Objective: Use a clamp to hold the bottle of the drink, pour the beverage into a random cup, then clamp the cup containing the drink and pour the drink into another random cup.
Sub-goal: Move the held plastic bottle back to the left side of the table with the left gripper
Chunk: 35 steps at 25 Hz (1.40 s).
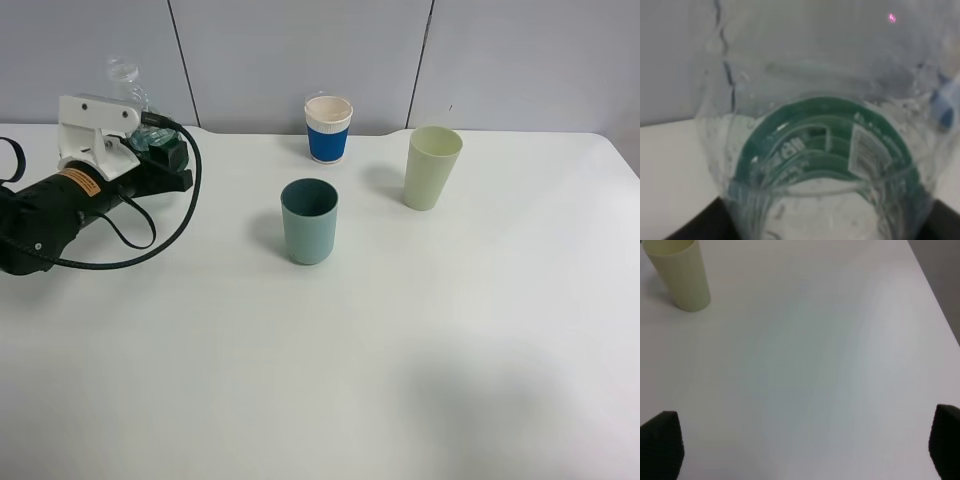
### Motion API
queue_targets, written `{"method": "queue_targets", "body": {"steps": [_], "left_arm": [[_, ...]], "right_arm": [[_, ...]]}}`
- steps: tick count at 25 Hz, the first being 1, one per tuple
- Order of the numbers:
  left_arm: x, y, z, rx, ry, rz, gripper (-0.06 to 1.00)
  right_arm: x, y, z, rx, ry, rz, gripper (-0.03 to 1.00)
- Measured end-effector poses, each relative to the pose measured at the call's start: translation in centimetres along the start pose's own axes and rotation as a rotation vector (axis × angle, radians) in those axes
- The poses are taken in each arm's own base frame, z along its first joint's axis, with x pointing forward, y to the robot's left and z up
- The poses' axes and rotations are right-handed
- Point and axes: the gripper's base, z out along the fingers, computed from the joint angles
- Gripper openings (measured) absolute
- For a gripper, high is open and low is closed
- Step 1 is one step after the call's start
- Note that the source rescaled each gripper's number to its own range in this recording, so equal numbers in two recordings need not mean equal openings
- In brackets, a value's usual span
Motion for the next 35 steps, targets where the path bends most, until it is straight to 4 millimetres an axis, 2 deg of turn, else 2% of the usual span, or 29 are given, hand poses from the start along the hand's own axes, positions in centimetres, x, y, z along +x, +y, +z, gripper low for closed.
{"method": "queue_targets", "body": {"steps": [9,19,34,35], "left_arm": [[1.6,0.2,1.9,-0.001,0.019,0.066,0.0],[4.7,0.2,2.2,0.001,0.11,0.062,0.0],[4.7,0.3,2.2,-0.013,0.104,0.057,0.0],[4.7,0.3,2.2,-0.013,0.104,0.057,0.09]], "right_arm": [[0.0,0.0,0.0,0.0,0.0,0.0,0.95],[0.0,0.0,0.0,0.0,0.0,0.0,0.95],[0.0,0.0,0.0,0.0,0.0,0.0,0.95],[0.0,0.0,0.0,0.0,0.0,0.0,0.95]]}}
